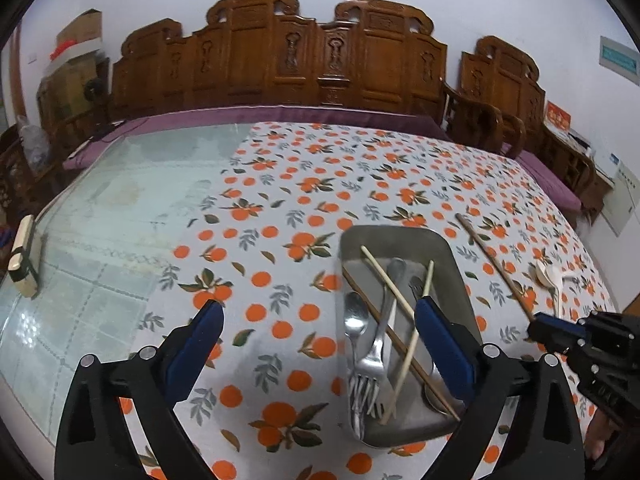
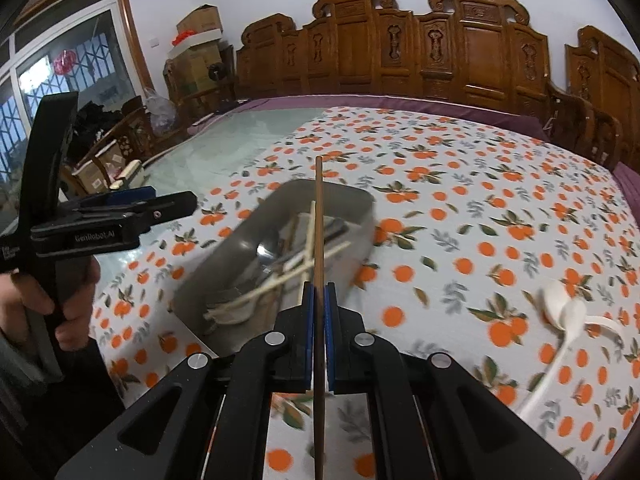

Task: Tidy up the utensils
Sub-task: 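Lower the held wooden chopstick into the tray and open the right tool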

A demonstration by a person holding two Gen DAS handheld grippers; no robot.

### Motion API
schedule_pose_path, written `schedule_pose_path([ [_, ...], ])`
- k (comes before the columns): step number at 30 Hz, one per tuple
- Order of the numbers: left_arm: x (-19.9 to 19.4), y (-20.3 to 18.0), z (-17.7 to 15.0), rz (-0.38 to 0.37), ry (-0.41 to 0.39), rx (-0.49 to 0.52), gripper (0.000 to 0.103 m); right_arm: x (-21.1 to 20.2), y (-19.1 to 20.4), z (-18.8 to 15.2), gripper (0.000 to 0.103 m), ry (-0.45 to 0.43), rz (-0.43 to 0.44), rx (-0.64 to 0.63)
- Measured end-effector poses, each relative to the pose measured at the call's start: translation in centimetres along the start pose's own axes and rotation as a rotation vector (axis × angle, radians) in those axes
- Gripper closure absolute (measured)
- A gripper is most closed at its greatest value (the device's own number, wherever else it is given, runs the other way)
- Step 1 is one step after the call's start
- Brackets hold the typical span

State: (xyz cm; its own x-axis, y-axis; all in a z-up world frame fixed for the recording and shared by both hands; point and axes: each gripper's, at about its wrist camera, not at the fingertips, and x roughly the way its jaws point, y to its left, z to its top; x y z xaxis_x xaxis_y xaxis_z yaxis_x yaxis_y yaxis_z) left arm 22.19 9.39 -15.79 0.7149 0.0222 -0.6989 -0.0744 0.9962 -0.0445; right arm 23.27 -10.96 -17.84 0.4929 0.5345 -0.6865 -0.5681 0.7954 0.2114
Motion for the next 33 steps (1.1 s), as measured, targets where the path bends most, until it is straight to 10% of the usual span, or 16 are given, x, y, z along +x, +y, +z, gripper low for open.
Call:
schedule_pose_path([
  [14, -0.5, 1.6, 0.3, 0.031, -0.019, -0.027, 0.01, 6.6, 1.1, 2.7, 0.097, 0.04, 0.123, 0.156],
  [33, -0.3, 1.3, 0.0, 0.029, -0.007, -0.012, 0.01, 6.8, 1.3, 1.8, 0.094, 0.029, 0.043, 0.062],
])
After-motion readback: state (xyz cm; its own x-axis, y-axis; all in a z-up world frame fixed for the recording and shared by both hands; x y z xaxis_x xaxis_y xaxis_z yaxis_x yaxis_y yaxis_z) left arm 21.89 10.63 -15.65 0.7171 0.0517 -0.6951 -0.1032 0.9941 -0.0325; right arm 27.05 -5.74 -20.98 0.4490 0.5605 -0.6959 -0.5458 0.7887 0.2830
